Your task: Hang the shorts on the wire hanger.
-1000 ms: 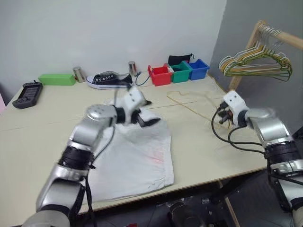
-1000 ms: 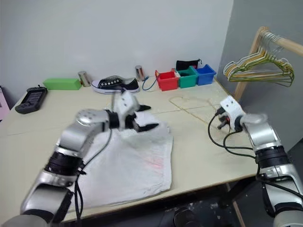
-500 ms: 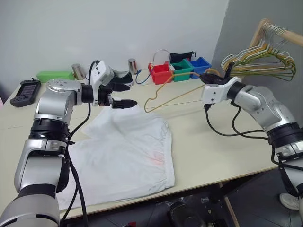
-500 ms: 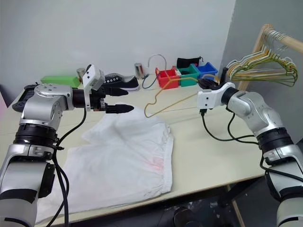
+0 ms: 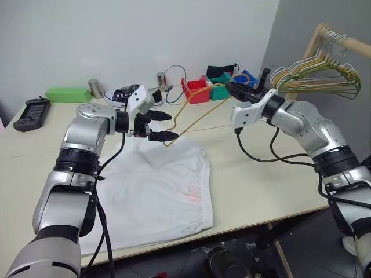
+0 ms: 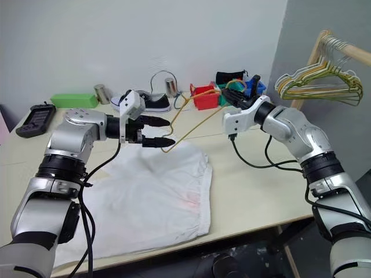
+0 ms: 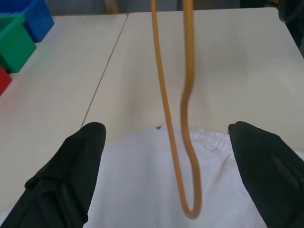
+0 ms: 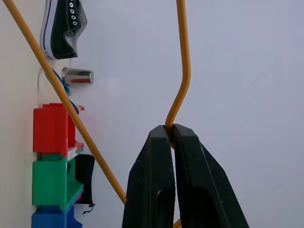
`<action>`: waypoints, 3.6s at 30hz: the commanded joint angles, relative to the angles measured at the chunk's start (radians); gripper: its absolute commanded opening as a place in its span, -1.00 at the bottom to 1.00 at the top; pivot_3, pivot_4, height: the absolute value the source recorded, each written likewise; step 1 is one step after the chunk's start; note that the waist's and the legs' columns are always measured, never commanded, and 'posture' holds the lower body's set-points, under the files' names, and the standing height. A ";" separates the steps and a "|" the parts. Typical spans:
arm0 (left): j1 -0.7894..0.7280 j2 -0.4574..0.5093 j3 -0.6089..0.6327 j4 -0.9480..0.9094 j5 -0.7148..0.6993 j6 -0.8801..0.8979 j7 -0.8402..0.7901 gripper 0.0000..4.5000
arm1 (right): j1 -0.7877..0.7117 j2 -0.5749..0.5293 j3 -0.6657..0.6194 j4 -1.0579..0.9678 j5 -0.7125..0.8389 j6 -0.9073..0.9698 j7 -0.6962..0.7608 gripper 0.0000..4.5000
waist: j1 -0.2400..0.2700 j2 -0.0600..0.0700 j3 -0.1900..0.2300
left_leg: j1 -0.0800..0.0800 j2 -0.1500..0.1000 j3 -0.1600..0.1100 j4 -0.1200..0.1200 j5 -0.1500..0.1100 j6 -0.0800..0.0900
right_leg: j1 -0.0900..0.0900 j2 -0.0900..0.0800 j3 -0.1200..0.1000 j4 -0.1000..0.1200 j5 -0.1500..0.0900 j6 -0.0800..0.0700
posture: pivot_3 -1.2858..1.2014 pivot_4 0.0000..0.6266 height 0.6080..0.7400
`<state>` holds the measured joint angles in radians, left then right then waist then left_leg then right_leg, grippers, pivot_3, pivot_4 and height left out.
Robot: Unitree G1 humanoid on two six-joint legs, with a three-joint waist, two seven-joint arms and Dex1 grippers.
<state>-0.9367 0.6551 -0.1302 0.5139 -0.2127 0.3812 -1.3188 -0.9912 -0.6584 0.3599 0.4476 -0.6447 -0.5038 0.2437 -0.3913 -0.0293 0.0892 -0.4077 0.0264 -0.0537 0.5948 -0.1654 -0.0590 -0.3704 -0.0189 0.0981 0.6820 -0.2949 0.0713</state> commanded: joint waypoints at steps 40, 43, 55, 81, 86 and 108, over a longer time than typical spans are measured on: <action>-0.036 -0.063 0.004 0.082 0.127 -0.157 0.159 -1.00 | 0.056 0.057 -0.079 -0.203 0.195 0.228 0.294 -0.68 | -0.014 0.000 0.000 | 0.001 0.000 -0.001 0.004 0.000 0.000 | 0.003 0.000 -0.001 0.001 0.000 0.001 | -0.21 -1.00 1.00; -0.017 -0.046 -0.030 0.087 0.225 -0.266 0.250 -1.00 | 0.080 0.044 -0.083 -0.241 0.241 0.272 0.382 -0.32 | -0.017 0.000 0.000 | 0.001 0.000 -0.001 0.005 0.000 0.000 | 0.003 0.000 -0.001 0.001 0.001 0.001 | -0.21 -1.00 1.00; 0.109 0.018 -0.117 -0.050 0.489 -0.505 0.492 -1.00 | 0.155 0.006 -0.156 -0.415 0.381 0.563 0.585 0.93 | -0.022 0.000 0.000 | 0.001 0.000 -0.001 0.007 0.000 0.000 | 0.003 0.000 -0.001 0.002 0.001 0.003 | -0.20 -0.96 1.00; 0.132 0.009 -0.190 -0.278 0.746 -0.637 0.635 -1.00 | 0.151 -0.042 -0.045 -0.197 0.175 0.519 0.556 0.67 | -0.022 0.000 0.000 | 0.000 -0.001 0.000 0.009 0.000 0.000 | 0.004 0.000 0.000 0.002 0.002 0.004 | -0.18 -1.00 1.00; 0.121 0.009 -0.192 -0.264 0.756 -0.642 0.640 -1.00 | 0.155 -0.046 -0.043 -0.185 0.172 0.510 0.550 0.21 | -0.022 0.000 0.000 | 0.000 -0.001 0.000 0.009 0.000 0.001 | 0.004 0.000 0.000 0.002 0.002 0.005 | -0.19 -1.00 1.00; 0.124 0.017 -0.171 -0.247 0.658 -0.687 0.570 -0.36 | 0.154 -0.052 -0.044 -0.172 0.172 0.487 0.572 -1.00 | -0.022 0.000 0.000 | 0.000 -0.001 0.000 0.010 0.000 0.001 | 0.005 0.000 0.000 0.002 0.003 0.005 | -0.18 -0.99 1.00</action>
<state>-0.7976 0.6630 -0.3289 0.2806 0.4907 -0.2838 -0.7352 -0.8127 -0.6993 0.3362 0.2995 -0.4803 -0.0112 0.8084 -0.4136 -0.0292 0.0887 -0.4073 0.0258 -0.0542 0.6048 -0.1653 -0.0585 -0.3658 -0.0193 0.0981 0.6838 -0.2924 0.0765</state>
